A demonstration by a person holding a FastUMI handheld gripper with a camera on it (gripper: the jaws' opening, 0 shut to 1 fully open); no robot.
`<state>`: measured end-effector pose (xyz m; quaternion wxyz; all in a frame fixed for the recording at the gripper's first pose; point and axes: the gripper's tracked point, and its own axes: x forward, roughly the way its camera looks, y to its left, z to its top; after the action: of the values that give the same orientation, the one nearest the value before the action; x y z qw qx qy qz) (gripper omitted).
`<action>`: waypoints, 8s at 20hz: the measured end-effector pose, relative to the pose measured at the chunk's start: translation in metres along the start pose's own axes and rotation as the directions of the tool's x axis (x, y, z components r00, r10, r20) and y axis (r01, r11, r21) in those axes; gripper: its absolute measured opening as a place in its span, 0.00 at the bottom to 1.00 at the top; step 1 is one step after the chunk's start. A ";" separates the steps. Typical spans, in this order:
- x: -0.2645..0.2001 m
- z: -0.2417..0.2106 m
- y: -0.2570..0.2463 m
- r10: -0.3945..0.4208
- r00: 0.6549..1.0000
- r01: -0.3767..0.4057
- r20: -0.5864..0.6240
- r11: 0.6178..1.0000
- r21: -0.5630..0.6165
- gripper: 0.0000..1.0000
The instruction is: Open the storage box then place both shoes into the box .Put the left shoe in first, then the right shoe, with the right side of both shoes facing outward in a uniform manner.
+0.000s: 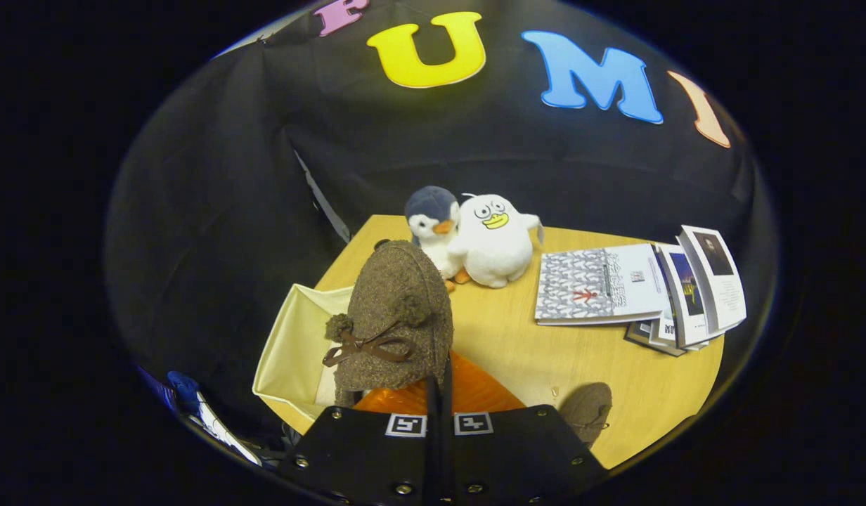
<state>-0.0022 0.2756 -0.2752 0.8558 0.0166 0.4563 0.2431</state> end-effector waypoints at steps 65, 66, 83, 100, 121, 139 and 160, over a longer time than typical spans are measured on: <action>-0.039 -0.107 -0.147 -0.196 0.971 0.202 -0.133 0.979 0.031 0.29; -0.043 -0.114 -0.152 -0.196 0.970 0.205 -0.143 0.977 0.055 0.29; -0.044 -0.237 -0.227 -0.231 0.913 0.280 -0.335 0.955 0.103 0.29; 0.013 -0.270 -0.267 -0.225 0.879 0.364 -0.421 0.887 0.284 0.12; -0.008 -0.075 -0.043 0.019 0.958 -0.016 -0.288 1.000 0.012 0.01; 0.042 -0.030 0.098 0.112 0.950 -0.181 -0.291 0.959 -0.219 0.01; 0.148 -0.051 0.144 -0.041 0.913 -0.113 -0.405 0.930 -0.350 0.01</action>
<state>-0.0313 0.4562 -0.3836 0.7257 -0.1855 0.5698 0.3381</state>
